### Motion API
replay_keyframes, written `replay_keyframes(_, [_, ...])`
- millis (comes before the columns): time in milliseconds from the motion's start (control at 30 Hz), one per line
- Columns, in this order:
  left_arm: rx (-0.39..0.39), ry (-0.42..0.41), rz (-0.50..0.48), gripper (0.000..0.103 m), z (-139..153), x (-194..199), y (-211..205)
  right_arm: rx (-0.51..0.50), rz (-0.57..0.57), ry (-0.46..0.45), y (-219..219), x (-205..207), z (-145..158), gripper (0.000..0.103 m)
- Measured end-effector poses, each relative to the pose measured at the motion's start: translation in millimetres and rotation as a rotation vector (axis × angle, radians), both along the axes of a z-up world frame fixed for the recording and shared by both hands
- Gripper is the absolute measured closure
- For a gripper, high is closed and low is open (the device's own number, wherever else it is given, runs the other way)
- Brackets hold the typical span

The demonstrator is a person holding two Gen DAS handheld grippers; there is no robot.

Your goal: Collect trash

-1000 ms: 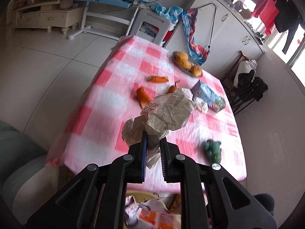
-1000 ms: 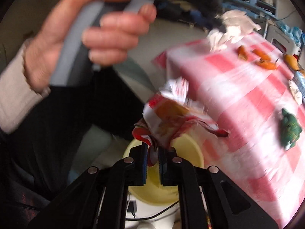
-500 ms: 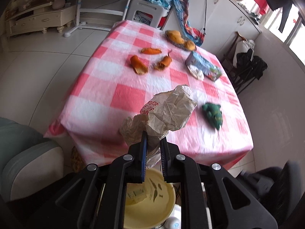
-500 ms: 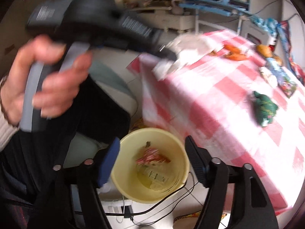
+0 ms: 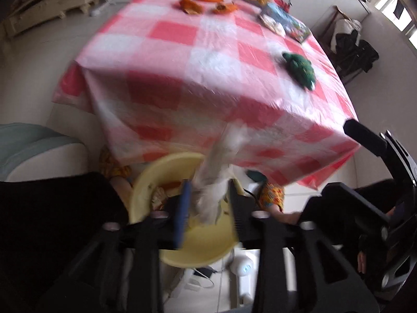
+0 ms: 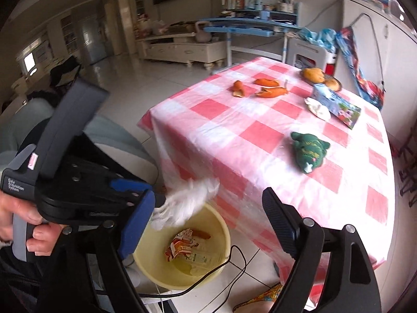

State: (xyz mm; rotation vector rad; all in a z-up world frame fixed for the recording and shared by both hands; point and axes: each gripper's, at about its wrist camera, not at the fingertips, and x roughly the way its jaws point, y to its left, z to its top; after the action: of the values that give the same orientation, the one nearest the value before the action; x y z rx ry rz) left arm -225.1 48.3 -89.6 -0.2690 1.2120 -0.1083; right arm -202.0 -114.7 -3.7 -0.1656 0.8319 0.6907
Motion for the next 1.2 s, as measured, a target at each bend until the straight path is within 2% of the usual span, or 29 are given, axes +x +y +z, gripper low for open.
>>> replay_keyframes(33, [0.018, -0.027, 0.015, 0.058, 4.8, -1.6, 1.1, 0.004, -0.010, 0.002, -3.2, -1.1, 0.2, 0.022])
replay_keyframes(133, [0.021, -0.083, 0.039, 0.056, 14.9, -2.2, 5.2, 0.014, -0.047, 0.000, -10.1, -0.2, 0.6, 0.022])
replay_keyframes(267, [0.055, -0.163, 0.087, 0.046, 27.5, -4.0, 12.0, 0.017, -0.089, -0.018, -14.2, 3.1, 0.6, 0.018])
replay_keyframes(467, [0.040, -0.215, 0.151, 0.033, 36.4, -2.5, 25.0, -0.011, -0.101, -0.045, -10.4, 3.2, -2.7, 0.017])
replay_keyframes(800, [0.027, -0.221, 0.166, 0.031, 34.0, -3.1, 27.3, -0.072, -0.077, -0.094, -1.1, -2.5, -5.9, 0.015])
replay_keyframes(1200, [0.020, -0.220, 0.172, 0.031, 33.4, -3.2, 28.2, -0.087, -0.076, -0.119, 1.1, -4.8, -4.8, 0.014])
